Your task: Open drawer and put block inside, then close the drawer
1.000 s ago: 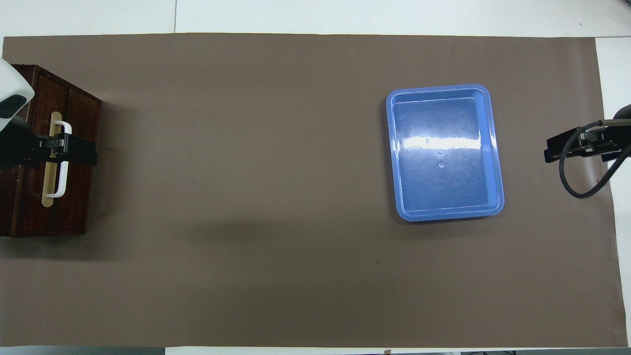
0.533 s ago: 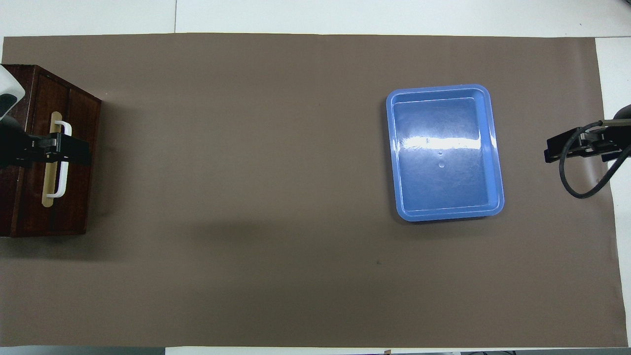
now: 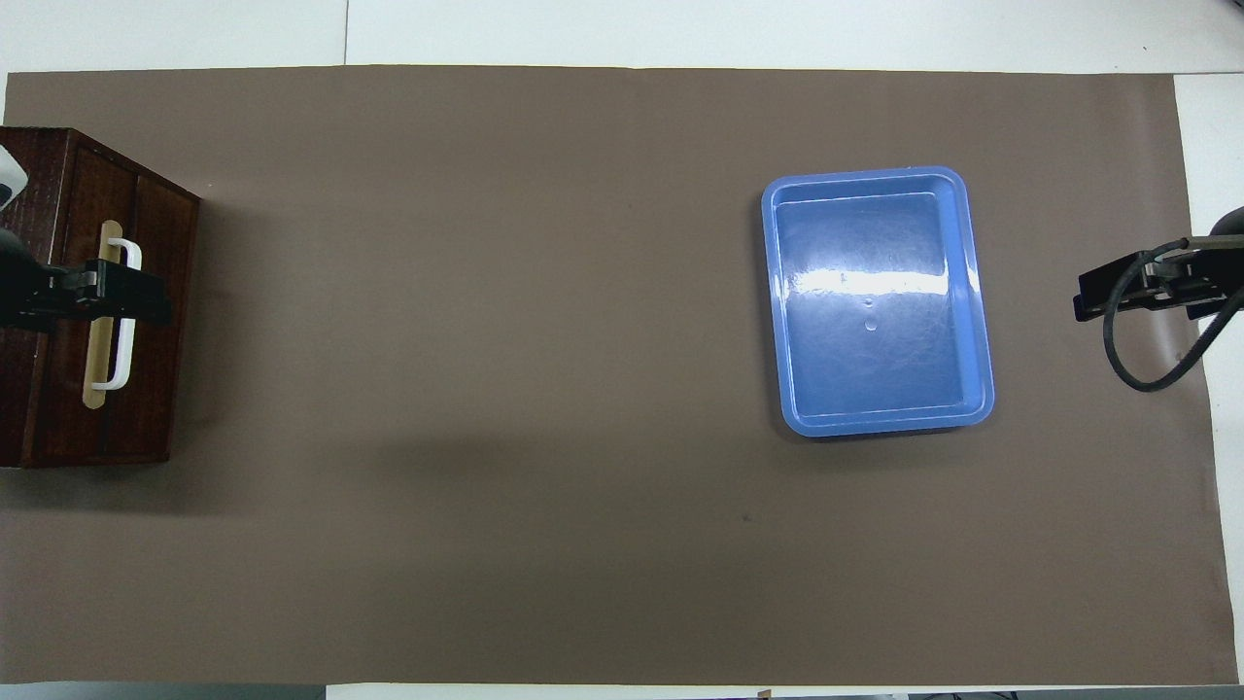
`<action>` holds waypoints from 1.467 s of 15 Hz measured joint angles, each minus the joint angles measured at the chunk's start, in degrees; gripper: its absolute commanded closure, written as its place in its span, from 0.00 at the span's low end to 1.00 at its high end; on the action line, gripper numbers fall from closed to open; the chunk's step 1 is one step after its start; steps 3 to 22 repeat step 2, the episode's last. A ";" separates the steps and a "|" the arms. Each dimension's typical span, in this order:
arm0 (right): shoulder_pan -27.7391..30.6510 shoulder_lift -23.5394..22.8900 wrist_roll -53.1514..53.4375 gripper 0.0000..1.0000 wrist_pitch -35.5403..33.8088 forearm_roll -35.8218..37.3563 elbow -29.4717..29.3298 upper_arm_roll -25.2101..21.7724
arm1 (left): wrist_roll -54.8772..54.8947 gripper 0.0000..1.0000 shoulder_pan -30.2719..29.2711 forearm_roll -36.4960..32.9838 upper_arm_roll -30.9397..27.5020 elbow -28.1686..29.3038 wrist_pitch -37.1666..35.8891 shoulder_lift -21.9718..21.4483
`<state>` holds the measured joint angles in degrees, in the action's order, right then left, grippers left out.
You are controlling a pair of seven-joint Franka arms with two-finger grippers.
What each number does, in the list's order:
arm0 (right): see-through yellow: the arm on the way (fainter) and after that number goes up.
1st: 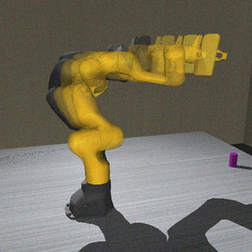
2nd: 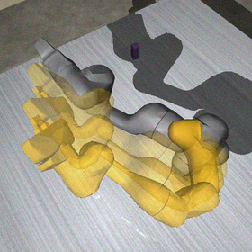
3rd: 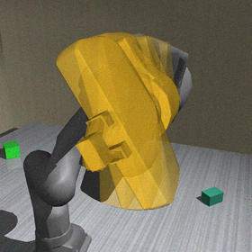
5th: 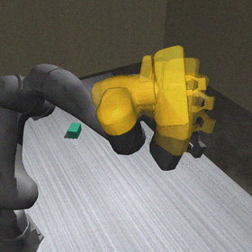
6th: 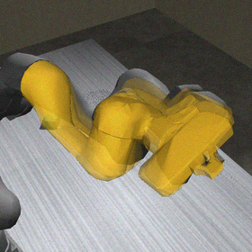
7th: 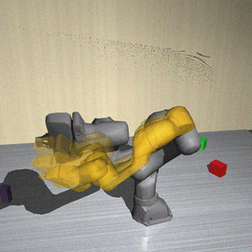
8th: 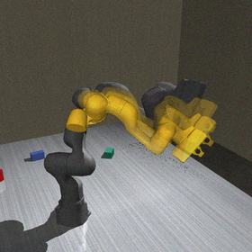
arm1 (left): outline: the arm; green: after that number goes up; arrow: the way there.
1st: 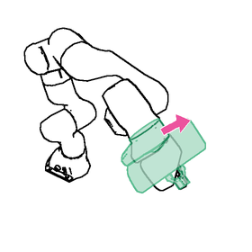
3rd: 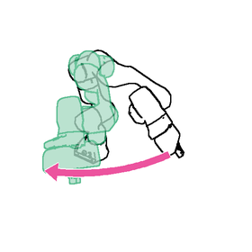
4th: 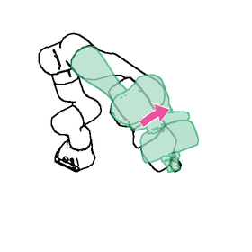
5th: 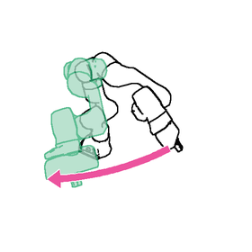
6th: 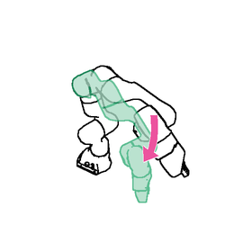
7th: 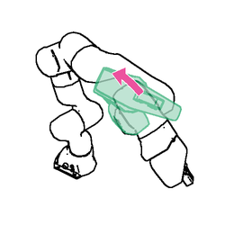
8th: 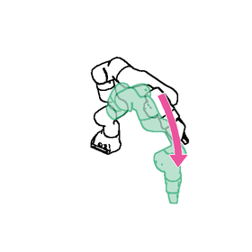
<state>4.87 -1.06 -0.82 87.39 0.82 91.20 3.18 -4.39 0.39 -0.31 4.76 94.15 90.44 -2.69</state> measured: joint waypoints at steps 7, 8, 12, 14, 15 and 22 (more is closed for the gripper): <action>0.00 0.00 0.00 0.00 0.04 0.00 0.00 0.00 | 0.00 0.00 0.01 0.05 0.00 0.00 0.00 0.00; 0.00 0.00 0.00 0.00 0.04 0.00 0.00 0.00 | 0.00 0.00 0.01 0.05 0.00 0.00 0.00 0.00; 0.00 0.00 0.00 0.00 0.04 0.00 0.00 0.00 | 0.00 0.00 0.01 0.05 0.00 0.00 0.00 0.00; 0.00 0.00 0.00 0.00 0.04 0.00 0.00 0.00 | 0.00 0.00 0.01 0.05 0.00 0.00 0.00 0.00; 0.00 0.00 0.00 0.00 0.04 0.00 0.00 0.00 | 0.00 0.00 0.01 0.05 0.00 0.00 0.00 0.00; 0.00 0.00 0.00 0.00 0.04 0.00 0.00 0.00 | 0.00 0.00 0.01 0.05 0.00 0.00 0.00 0.00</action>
